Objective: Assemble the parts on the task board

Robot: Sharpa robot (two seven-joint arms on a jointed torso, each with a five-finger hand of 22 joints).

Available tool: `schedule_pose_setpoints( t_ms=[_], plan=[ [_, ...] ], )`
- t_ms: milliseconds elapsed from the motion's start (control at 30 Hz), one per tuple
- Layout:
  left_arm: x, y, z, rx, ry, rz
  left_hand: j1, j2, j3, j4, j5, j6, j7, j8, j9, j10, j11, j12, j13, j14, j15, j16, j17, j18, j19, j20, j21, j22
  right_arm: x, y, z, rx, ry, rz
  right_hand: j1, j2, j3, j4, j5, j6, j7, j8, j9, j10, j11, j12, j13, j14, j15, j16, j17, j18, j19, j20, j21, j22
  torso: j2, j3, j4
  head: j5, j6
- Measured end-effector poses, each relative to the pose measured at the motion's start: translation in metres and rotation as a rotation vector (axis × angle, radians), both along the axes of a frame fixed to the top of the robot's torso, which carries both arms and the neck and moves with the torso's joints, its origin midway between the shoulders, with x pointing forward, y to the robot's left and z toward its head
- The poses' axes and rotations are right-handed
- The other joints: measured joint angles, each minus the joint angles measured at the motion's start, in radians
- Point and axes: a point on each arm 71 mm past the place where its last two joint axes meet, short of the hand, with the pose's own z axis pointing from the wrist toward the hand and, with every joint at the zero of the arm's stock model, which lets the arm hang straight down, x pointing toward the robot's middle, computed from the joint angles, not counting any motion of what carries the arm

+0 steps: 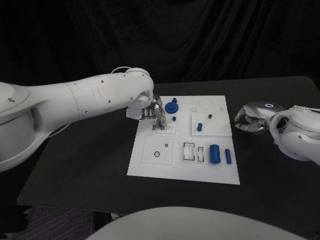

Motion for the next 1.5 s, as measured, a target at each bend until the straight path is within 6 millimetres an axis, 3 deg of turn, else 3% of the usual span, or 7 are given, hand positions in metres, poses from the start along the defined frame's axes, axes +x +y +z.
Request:
schedule_pose_setpoints(
  t_ms=[600, 800, 967, 1300, 1500],
  plan=[
    [-0.001, 0.004, -0.001, -0.025, -0.02, 0.011, 0.002, 0.009, -0.018, 0.002, -0.006, 0.002, 0.002, -0.005, -0.01, 0.0, 0.0, 0.0, 0.0, 0.0, 0.0, 0.0, 0.0, 0.0, -0.004, 0.004, 0.0, 0.0, -0.001, -0.001, -0.002, -0.001, 0.018, -0.008, 0.0, 0.0, 0.0, 0.0, 0.0, 0.0, 0.0, 0.0, 0.0, 0.0, 0.0, 0.0, 0.0, -0.004, 0.004, -0.004, -0.004, 0.0, 0.0, 0.0, -0.012, 0.0, 0.0, -0.0003, -0.0012, 0.003, 0.0],
    [-0.007, 0.007, -0.001, -0.045, -0.024, 0.004, 0.001, 0.009, -0.084, 0.047, -0.095, 0.005, 0.009, -0.015, -0.02, 0.0, 0.007, 0.0, 0.0, 0.0, 0.007, 0.0, 0.0, 0.0, 0.0, 0.007, 0.0, 0.0, -0.001, -0.003, -0.003, 0.0, 0.021, -0.013, 0.0, 0.0, 0.0, 0.0, 0.0, 0.0, 0.0, 0.0, 0.0, 0.0, 0.0, -0.004, 0.001, -0.004, 0.004, -0.004, -0.004, 0.0, 0.0, 0.0, -0.012, 0.0, 0.0, -0.0002, -0.0009, 0.002, 0.0],
    [-0.012, 0.011, -0.002, -0.064, -0.027, 0.0, -0.008, 0.0, -0.154, 0.087, -0.14, 0.005, 0.009, -0.021, -0.027, 0.0, 0.007, 0.0, 0.0, 0.0, 0.007, 0.0, 0.0, 0.0, 0.0, 0.007, 0.0, 0.0, -0.001, -0.004, -0.003, 0.0, 0.023, -0.016, 0.0, 0.0, 0.0, 0.0, 0.0, 0.0, 0.0, 0.0, 0.0, 0.0, 0.0, -0.004, 0.001, -0.004, 0.004, -0.004, -0.004, 0.0, 0.0, 0.0, -0.012, 0.0, 0.0, -0.0003, -0.0001, 0.002, 0.0],
    [-0.023, 0.02, -0.001, -0.122, -0.06, -0.004, -0.008, 0.0, -0.228, 0.131, -0.168, 0.005, 0.009, -0.023, -0.031, 0.0, 0.007, -0.008, 0.0, 0.0, 0.007, 0.0, 0.0, 0.0, -0.007, 0.014, -0.015, 0.0, -0.002, -0.006, -0.003, 0.0, 0.024, -0.021, 0.0, 0.0, 0.0, 0.0, 0.0, 0.0, 0.0, 0.0, 0.0, 0.0, 0.0, -0.004, 0.001, -0.004, 0.004, -0.004, -0.004, 0.0, 0.0, 0.0, -0.012, 0.0, -0.001, -0.0006, 0.0004, 0.004, 0.0],
    [-0.032, 0.027, 0.001, -0.15, -0.148, -0.019, 0.038, 0.004, -0.255, 0.126, -0.161, -0.007, 0.014, -0.023, -0.027, -0.001, 0.009, -0.014, 0.0, 0.0, 0.007, 0.0, 0.0, 0.0, -0.007, 0.014, -0.018, 0.0, -0.003, -0.008, -0.003, 0.0, 0.026, -0.024, 0.0, 0.0, 0.0, 0.0, 0.0, 0.0, 0.0, 0.0, 0.0, -0.004, 0.004, -0.004, 0.0, -0.004, 0.004, -0.008, -0.005, 0.0, 0.0, 0.0, -0.017, 0.0, -0.001, -0.0006, 0.0008, 0.005, 0.0]
  ],
)
